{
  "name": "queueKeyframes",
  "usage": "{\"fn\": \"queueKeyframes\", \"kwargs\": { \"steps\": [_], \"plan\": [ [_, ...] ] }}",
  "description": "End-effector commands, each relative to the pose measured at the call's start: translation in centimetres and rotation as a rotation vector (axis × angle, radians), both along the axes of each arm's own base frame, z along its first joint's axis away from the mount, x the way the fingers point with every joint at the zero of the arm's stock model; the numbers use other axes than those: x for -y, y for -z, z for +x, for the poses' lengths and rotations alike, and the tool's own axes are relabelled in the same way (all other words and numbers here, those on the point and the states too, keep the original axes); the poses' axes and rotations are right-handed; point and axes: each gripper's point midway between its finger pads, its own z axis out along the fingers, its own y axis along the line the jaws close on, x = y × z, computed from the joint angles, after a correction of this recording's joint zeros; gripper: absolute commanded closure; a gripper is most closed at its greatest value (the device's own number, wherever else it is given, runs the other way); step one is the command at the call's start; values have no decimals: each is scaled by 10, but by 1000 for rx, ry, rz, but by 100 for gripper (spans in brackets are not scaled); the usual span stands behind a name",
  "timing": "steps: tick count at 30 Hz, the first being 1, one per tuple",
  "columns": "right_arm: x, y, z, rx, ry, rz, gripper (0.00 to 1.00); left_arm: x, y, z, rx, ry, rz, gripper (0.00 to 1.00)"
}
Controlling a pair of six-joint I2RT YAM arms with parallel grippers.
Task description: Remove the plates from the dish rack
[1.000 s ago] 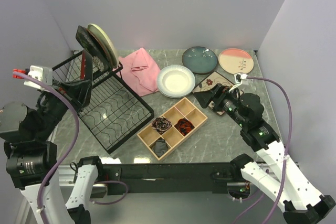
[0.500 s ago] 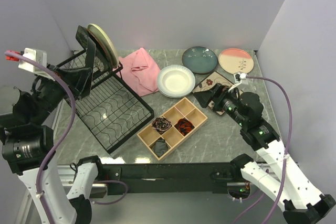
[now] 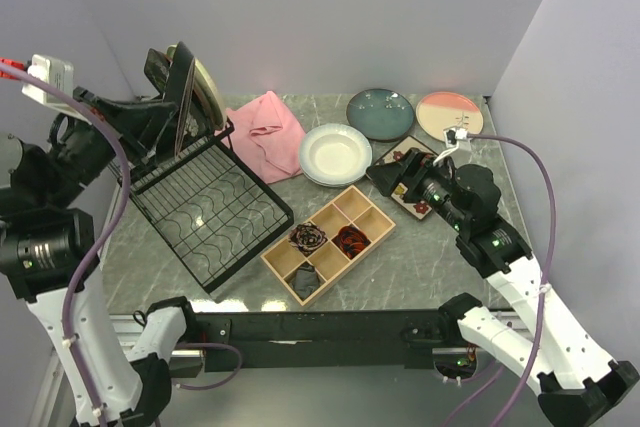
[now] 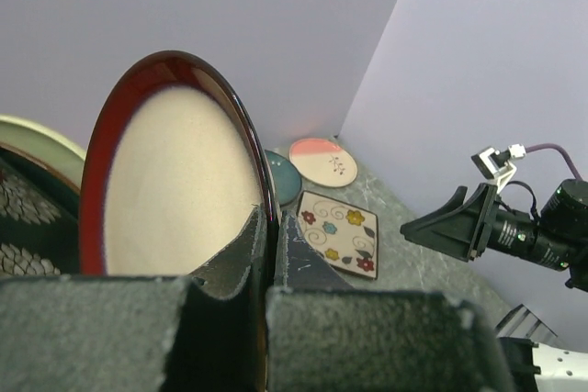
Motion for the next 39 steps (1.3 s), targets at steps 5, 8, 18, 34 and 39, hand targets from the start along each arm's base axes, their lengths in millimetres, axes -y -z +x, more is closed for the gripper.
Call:
{"fn": "queueKeyframes", "kwargs": {
  "steps": [5,8,18,34,39],
  "plan": [
    [-11,-34,9,57,-27,40,0,9,-48,-13,268,55,47,99],
    [-15,-38,12,53,-41,43,0,11,-51,-9,266,86,28,99],
    [-18,-47,15,62,-42,51,0,16,-80,-15,260,127,-37,99],
    [-24,-64,22,74,-55,55,0,56,-79,52,190,137,-131,99],
    [-25,-76,18,71,-70,88,0,100,-54,64,181,174,-85,99]
  ]
}}
